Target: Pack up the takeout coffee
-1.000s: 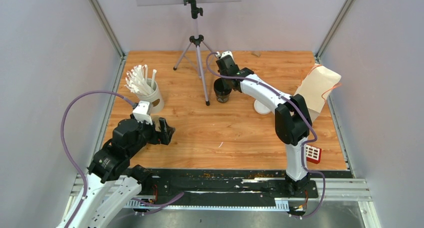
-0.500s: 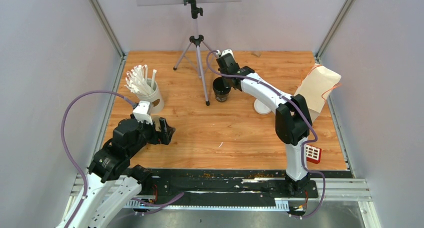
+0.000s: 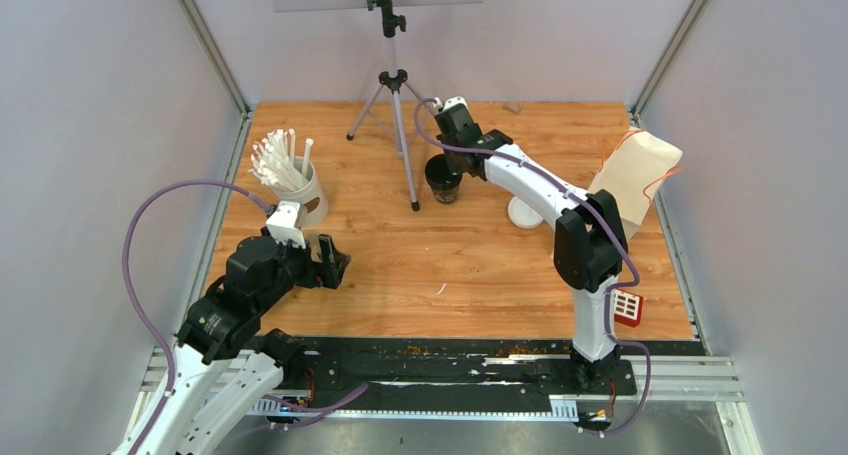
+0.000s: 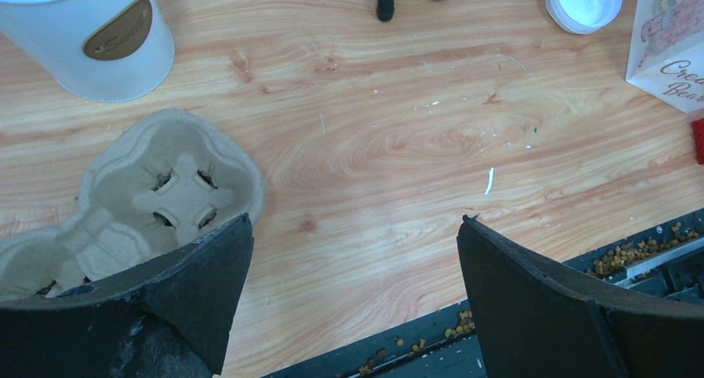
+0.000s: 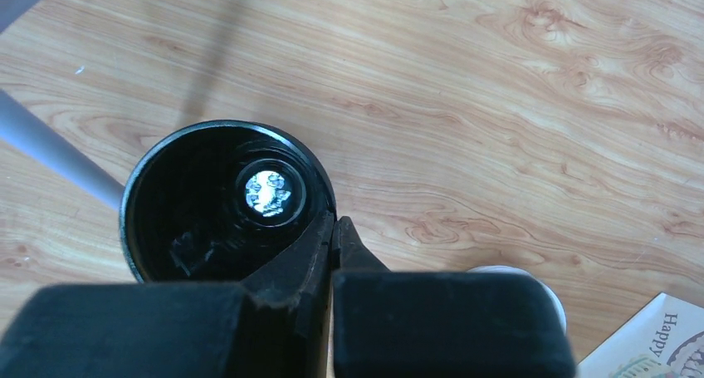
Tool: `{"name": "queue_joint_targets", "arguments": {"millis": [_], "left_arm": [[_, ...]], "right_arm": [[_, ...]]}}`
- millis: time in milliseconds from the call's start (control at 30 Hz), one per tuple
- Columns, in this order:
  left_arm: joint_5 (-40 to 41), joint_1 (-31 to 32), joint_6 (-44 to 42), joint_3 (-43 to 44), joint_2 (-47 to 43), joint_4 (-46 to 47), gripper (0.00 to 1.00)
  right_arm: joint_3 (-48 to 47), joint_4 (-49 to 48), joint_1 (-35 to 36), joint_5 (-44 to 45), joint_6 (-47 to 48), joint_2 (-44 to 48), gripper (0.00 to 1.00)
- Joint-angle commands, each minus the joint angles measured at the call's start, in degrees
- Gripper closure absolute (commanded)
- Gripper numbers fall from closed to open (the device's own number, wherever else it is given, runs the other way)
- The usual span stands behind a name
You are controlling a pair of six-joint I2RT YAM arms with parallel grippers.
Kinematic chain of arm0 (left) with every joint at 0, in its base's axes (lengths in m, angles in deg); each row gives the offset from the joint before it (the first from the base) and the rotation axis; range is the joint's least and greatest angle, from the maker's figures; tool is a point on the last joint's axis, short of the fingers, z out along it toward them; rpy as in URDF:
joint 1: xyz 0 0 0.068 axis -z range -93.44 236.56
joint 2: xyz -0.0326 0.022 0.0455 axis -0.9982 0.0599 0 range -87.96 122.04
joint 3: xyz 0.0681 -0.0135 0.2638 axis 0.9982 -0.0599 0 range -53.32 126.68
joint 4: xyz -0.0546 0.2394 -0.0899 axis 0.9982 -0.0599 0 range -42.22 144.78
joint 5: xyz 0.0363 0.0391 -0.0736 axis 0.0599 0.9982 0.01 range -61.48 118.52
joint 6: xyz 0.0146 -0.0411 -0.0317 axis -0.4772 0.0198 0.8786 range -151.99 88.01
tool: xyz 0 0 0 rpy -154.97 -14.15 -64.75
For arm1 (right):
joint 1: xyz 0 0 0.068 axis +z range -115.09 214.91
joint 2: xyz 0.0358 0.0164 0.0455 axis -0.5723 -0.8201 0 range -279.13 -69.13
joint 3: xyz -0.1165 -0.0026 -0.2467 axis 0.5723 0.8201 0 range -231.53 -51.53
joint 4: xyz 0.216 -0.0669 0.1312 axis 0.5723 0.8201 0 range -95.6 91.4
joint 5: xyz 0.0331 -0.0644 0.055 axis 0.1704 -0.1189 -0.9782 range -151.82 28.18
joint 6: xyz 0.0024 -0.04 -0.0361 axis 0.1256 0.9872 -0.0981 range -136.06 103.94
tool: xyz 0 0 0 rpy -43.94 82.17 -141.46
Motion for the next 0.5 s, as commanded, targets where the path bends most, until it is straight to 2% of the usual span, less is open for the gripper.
{"name": "queue_joint_targets", "arguments": {"millis": [0, 467], "left_arm": [[0.8, 0.1, 0.3, 0.4, 0.6, 1.6, 0.00], [0.9, 0.1, 0.3, 0.4, 0.9, 1.5, 0.00]], "right_arm": [[-1.3, 0.2, -0.3, -1.2, -1.5, 4.9, 1.00], [0.4, 1.0, -1.9, -3.0, -3.7, 6.2, 1.00]]}}
